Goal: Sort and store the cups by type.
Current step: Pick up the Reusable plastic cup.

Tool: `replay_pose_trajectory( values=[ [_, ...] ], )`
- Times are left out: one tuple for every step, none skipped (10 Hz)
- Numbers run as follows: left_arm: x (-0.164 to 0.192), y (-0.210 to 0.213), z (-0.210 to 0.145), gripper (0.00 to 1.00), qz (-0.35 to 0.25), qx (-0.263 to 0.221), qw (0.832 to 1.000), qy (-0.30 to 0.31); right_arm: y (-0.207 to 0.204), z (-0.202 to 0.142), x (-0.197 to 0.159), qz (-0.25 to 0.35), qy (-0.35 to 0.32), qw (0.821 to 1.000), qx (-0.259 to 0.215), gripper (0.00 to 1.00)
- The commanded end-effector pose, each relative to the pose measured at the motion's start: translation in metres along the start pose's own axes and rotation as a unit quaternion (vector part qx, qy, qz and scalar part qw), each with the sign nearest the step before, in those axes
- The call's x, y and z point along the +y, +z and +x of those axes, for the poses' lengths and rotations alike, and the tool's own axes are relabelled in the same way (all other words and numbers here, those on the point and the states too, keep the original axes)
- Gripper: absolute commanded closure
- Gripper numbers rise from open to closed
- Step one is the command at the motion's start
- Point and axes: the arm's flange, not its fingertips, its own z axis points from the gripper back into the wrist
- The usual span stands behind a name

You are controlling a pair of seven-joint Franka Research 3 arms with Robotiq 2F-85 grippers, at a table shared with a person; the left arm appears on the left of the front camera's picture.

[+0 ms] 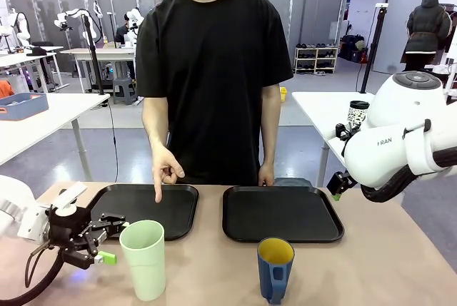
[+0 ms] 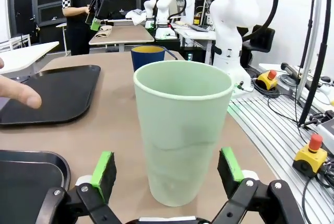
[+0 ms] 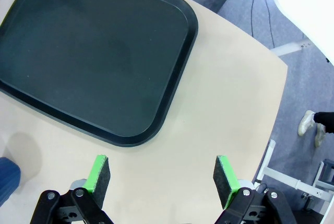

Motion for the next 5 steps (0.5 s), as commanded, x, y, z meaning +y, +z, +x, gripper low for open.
replay_pose_trajectory(
  values=[
    [0.0,0.002,0.006,0.0,-0.002,0.004,1.0,-0.008,-0.001,0.0,0.0,0.001,-0.001,1.0,0.0,0.0],
    [0.0,0.0,0.0,0.0,0.0,0.0,1.0,0.0,-0.001,0.0,0.0,0.001,-0.001,1.0,0.0,0.0],
    [0.005,-0.003,-0.002,0.0,-0.007,-0.002,1.0,0.008,-0.001,0.0,0.0,0.001,-0.001,1.0,0.0,0.0],
    [0.007,-0.007,-0.006,0.0,-0.017,-0.005,1.0,0.008,-0.001,0.0,0.0,0.001,-0.001,1.0,0.0,0.0],
    [0.01,-0.011,-0.007,0.0,-0.015,-0.009,1.0,0.008,-0.001,0.0,0.0,0.001,-0.001,1.0,0.0,0.0]
  ],
)
